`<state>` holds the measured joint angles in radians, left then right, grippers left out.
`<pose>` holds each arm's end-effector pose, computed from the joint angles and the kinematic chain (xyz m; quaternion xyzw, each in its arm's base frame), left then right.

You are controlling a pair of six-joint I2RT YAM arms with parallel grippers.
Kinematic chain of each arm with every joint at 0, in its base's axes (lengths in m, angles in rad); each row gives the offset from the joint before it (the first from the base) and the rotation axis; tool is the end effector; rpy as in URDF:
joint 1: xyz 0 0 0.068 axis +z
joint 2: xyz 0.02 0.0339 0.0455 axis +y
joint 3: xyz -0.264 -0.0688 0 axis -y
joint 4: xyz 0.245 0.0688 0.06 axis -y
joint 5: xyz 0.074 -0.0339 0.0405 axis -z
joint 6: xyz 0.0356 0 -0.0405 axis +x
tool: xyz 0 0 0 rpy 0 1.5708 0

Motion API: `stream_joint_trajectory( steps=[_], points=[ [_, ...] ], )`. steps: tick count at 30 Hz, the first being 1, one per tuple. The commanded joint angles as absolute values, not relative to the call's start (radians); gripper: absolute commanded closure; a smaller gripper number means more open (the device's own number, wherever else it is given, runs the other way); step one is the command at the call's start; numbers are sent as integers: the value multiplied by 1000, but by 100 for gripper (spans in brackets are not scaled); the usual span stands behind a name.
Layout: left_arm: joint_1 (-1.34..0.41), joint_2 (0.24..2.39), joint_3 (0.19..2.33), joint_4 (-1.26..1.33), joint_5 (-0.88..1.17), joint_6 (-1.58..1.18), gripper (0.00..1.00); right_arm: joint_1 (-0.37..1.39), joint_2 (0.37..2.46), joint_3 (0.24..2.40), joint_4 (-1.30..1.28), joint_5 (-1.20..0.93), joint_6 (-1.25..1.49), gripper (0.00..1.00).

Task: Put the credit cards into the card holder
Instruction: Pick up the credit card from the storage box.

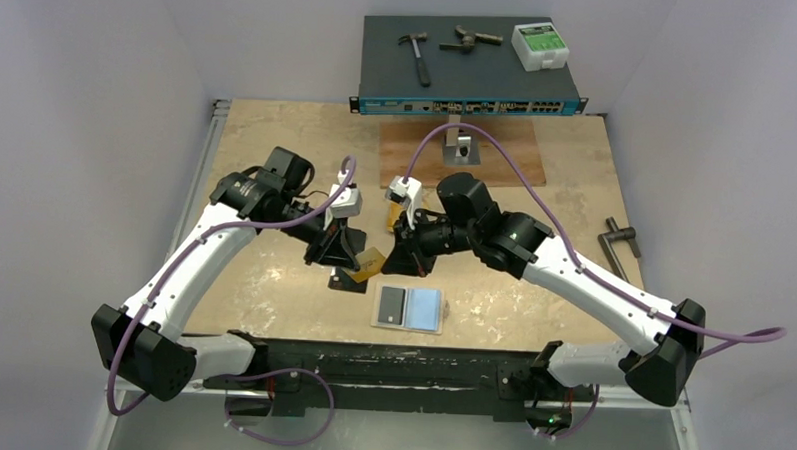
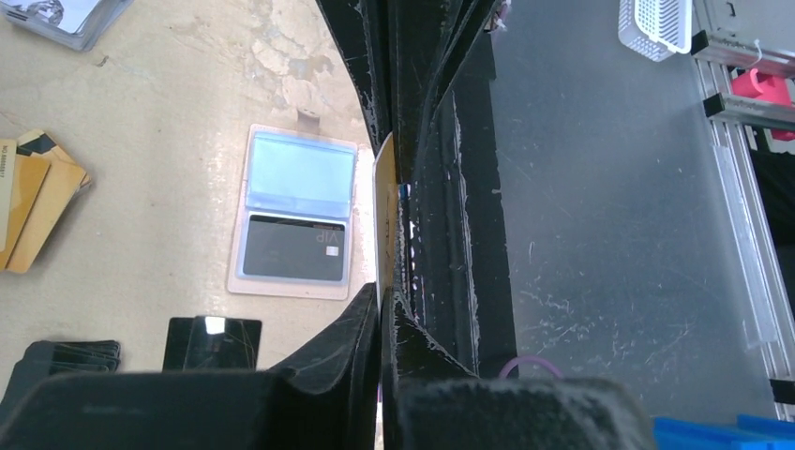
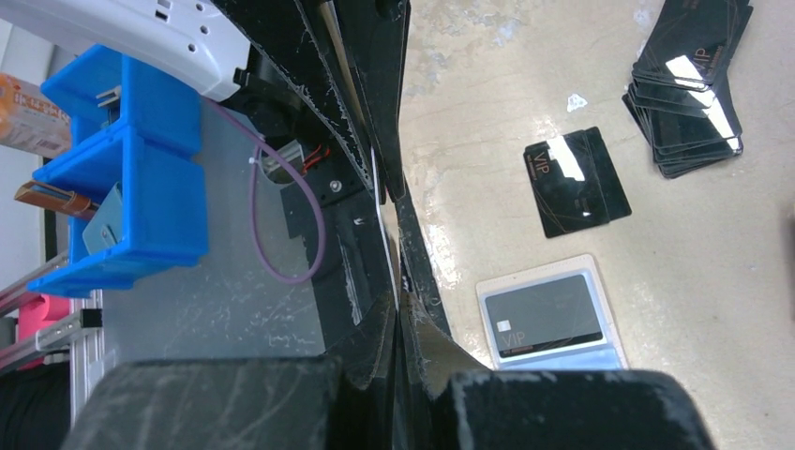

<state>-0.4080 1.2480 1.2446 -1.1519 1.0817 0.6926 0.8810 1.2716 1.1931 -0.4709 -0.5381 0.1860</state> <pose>0.1877 -0.1154 0.3400 0.5292 0.6595 -0.4736 0.2465 0.1643 0.2278 0.3518 -0.4086 0.7465 0.4393 0.2878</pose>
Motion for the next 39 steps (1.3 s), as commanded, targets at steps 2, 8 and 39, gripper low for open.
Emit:
stream_joint_trajectory(
  steps=[2, 8, 39],
  points=[
    [-403, 1229, 1244, -1143, 1147, 661, 100, 883, 1267, 1247, -465, -514, 159, 100],
    [-403, 1191, 1212, -1014, 1199, 499, 100, 882, 1166, 1140, -293, -465, 258, 78],
    [-387, 1154, 999, -119, 1246, -554, 100, 860, 1026, 658, 637, -229, 831, 82]
  ],
)
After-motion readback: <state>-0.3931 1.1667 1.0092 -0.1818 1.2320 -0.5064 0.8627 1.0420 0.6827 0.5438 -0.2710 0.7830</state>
